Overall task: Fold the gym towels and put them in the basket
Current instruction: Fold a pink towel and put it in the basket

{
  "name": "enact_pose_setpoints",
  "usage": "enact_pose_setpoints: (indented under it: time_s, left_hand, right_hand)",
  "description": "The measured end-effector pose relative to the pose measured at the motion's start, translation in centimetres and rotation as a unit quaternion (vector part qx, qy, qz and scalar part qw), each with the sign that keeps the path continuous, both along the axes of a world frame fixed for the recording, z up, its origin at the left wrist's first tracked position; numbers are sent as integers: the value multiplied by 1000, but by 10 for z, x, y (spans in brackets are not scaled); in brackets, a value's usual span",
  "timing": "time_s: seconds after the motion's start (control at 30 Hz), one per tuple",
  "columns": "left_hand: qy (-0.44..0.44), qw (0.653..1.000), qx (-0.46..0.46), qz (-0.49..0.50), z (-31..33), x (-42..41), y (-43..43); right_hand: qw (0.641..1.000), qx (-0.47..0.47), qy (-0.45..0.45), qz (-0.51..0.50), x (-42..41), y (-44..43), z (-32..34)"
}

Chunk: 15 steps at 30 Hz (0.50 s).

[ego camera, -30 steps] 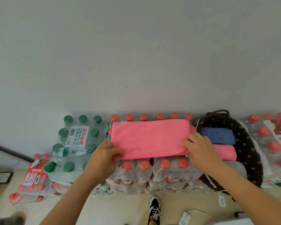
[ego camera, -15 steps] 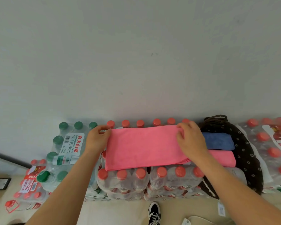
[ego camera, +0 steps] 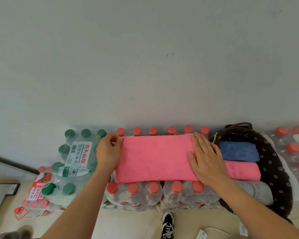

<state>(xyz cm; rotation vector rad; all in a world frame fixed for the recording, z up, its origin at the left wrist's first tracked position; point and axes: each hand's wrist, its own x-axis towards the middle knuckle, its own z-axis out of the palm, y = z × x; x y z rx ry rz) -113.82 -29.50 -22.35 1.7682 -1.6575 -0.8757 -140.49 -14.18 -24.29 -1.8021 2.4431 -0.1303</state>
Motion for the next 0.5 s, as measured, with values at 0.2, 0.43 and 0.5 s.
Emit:
enact_pose_setpoints:
  time_s: [0.2,0.43,0.5]
  left_hand:
    - [-3,997,40,-63,11,8,6]
    - [-56,984,110,-127,13,22,32]
    - [-59,987,98,-111,14,20,36]
  right_hand:
    - [1000,11,-5,-13,0,-1,-2]
    - [999,32,-14,-21,2,-2,2]
    - [999,38,-19,-22,2,-3,4]
